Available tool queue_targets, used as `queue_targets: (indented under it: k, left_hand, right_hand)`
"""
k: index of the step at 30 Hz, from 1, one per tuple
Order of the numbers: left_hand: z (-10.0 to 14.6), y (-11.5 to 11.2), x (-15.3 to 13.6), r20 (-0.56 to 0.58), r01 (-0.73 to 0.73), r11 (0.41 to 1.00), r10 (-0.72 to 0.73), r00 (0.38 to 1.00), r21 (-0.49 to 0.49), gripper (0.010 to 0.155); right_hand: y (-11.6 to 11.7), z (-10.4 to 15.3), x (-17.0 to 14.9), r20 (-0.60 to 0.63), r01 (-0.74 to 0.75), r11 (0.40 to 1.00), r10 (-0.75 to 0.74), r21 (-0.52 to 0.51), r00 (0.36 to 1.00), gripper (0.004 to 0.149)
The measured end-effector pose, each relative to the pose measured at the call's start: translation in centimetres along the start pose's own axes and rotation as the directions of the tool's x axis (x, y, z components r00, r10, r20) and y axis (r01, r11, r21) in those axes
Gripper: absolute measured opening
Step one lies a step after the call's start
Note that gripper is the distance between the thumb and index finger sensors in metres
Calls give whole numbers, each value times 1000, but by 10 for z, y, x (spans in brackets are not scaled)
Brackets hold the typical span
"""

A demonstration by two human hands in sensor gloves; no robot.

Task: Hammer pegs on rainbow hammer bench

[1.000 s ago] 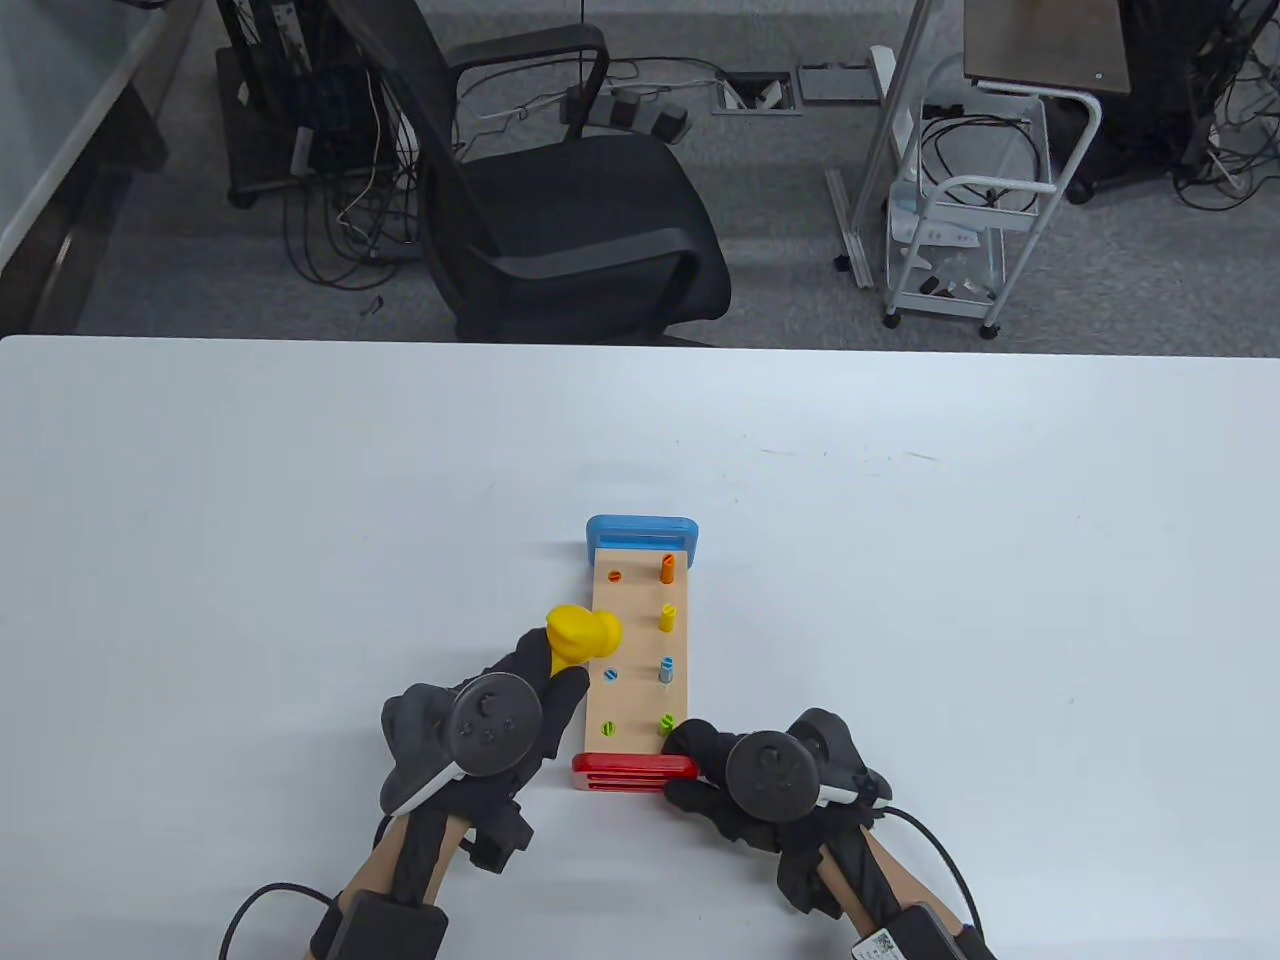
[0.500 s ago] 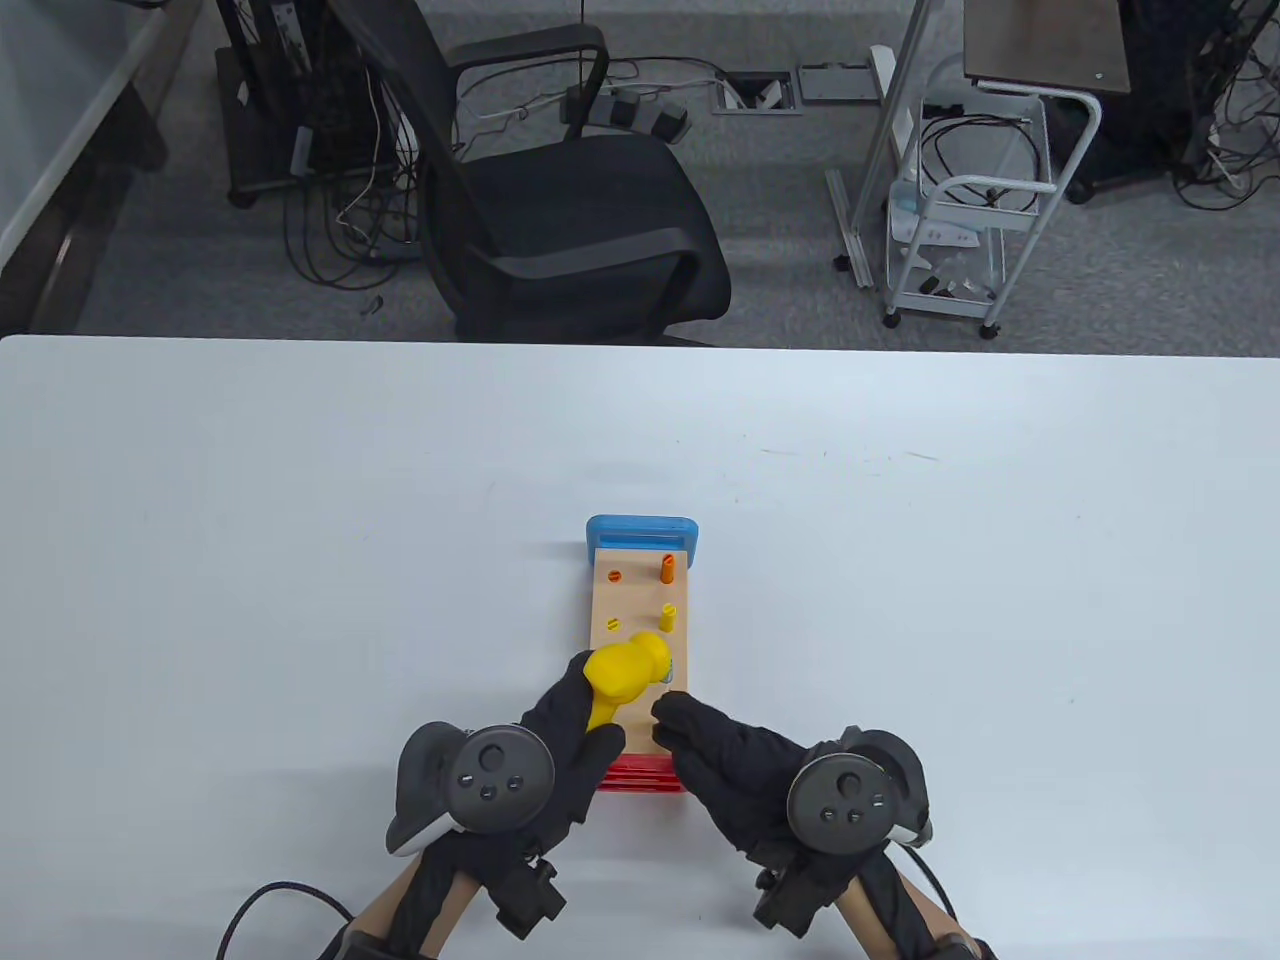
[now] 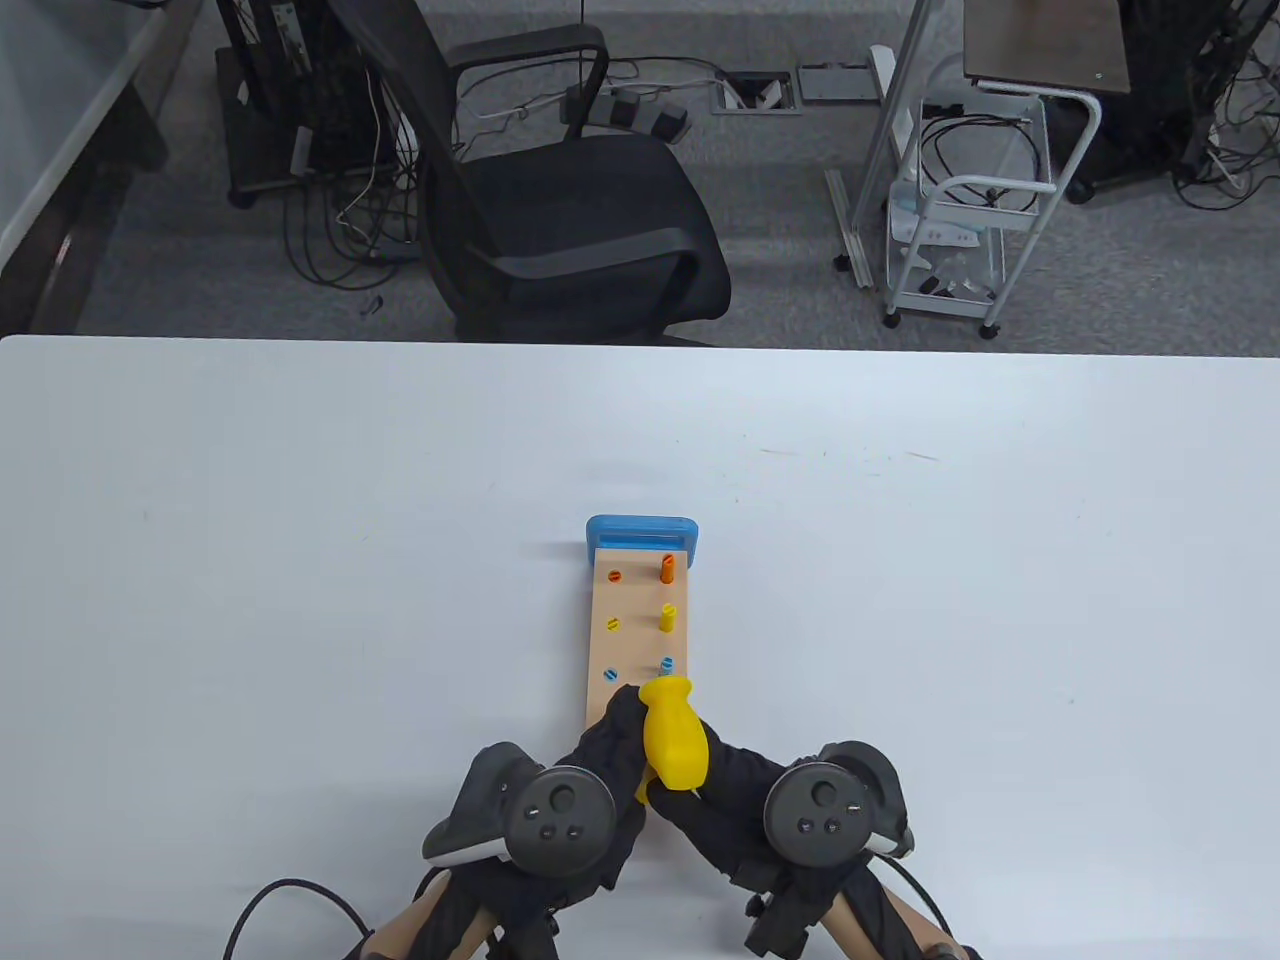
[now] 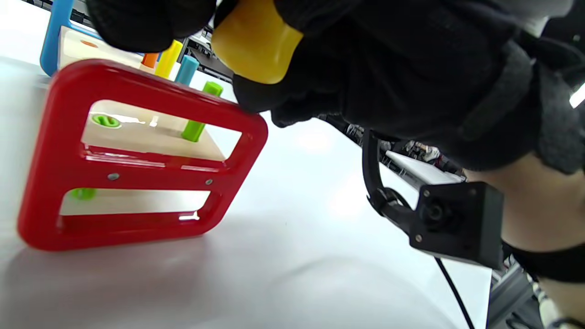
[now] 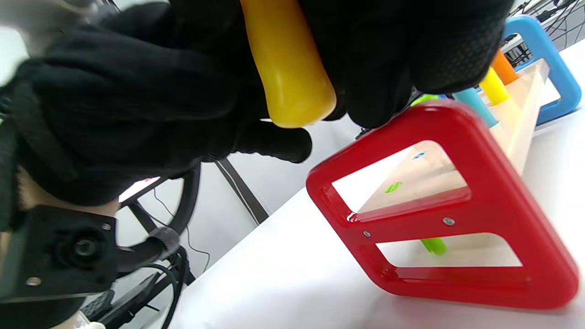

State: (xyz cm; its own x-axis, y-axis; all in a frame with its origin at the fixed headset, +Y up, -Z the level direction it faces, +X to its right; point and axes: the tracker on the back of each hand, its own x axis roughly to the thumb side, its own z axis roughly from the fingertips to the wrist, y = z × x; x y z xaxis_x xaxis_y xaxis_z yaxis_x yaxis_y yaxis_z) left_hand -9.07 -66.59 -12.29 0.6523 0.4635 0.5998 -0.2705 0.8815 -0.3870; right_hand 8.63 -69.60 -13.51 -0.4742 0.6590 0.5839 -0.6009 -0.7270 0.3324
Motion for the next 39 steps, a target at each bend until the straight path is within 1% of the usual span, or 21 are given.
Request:
queue_targets:
  k: [3, 5, 6, 8, 9, 11, 13, 14, 16, 17, 20, 22, 26, 28, 30, 31, 32, 34, 36, 37, 39]
  left_hand:
    - [3, 0, 6, 3, 59, 998, -59, 998, 18, 83]
    - [4, 0, 1, -19, 60, 992, -59, 998, 111, 78]
    - [4, 0, -5, -51, 29, 980, -19, 998, 195, 77]
    - [4, -2, -20, -130, 18, 955, 21, 991, 296, 80]
    - [2, -3, -28, -164, 29, 951, 22, 986, 307, 81]
    - [-2, -11, -49, -264, -11, 970, 78, 961, 244, 82]
    - [-8, -25, -64, -307, -146, 977, 189, 933, 158, 83]
    - [-11, -35, -72, -307, -223, 964, 257, 916, 143, 84]
    - [-17, -50, -80, -319, -307, 937, 346, 882, 166, 82]
    - [-18, -53, -80, -319, -291, 939, 336, 886, 181, 81]
    - [-18, -56, -77, -343, -132, 974, 190, 920, 184, 82]
    - [-18, -58, -77, -343, -134, 968, 202, 917, 212, 83]
    - [-17, -59, -79, -337, -150, 964, 219, 916, 219, 87]
    - [-16, -60, -80, -331, -169, 958, 241, 912, 232, 88]
    - [-16, -60, -80, -328, -174, 957, 245, 912, 233, 88]
    - [-16, -59, -80, -327, -173, 957, 244, 913, 231, 88]
    - [-16, -59, -80, -327, -172, 958, 243, 913, 230, 89]
    - [-16, -59, -80, -325, -174, 958, 244, 914, 229, 89]
    - [-17, -59, -80, -323, -177, 958, 245, 914, 228, 89]
    - [-16, -59, -80, -321, -179, 957, 247, 914, 229, 89]
    - [-16, -60, -80, -315, -186, 955, 254, 915, 232, 87]
  right_hand:
    - [-3, 0, 0, 11, -28, 998, 28, -49, 1000, 74]
    - [-8, 0, 0, 14, -47, 996, 48, -71, 999, 74]
    - [-13, 2, -1, 6, -78, 992, 79, -95, 997, 73]
    - [-19, 3, -5, -9, -90, 986, 90, -139, 996, 70]
    - [-23, 4, -9, -27, -86, 984, 82, -157, 996, 69]
    - [-32, 6, -16, -58, -71, 980, 61, -185, 996, 67]
    - [-38, 8, -21, -80, -80, 972, 63, -220, 995, 66]
    - [-41, 9, -26, -96, -97, 965, 76, -245, 992, 65]
    - [-44, 10, -31, -122, -124, 957, 95, -261, 988, 65]
    - [-45, 11, -34, -134, -138, 954, 105, -265, 985, 65]
    - [-44, 11, -41, -171, -187, 943, 143, -275, 975, 65]
    - [-41, 10, -46, -198, -226, 931, 174, -286, 965, 65]
    - [-34, 3, -60, -271, -317, 927, 258, -201, 927, 65]
    - [-33, -9, -68, -300, -373, 917, 319, -142, 899, 65]
    - [-39, -29, -73, -316, -422, 905, 387, -48, 866, 64]
    - [-41, -34, -72, -317, -437, 899, 404, -37, 858, 64]
    - [-49, -45, -69, -307, -475, 879, 440, -47, 844, 64]
    - [-63, -60, -59, -272, -530, 834, 480, -153, 834, 64]
    - [-68, -72, -54, -255, -525, 814, 468, -250, 846, 64]
    - [-66, -76, -57, -260, -523, 812, 463, -259, 848, 64]
    - [-53, -84, -73, -283, -535, 824, 475, -189, 833, 65]
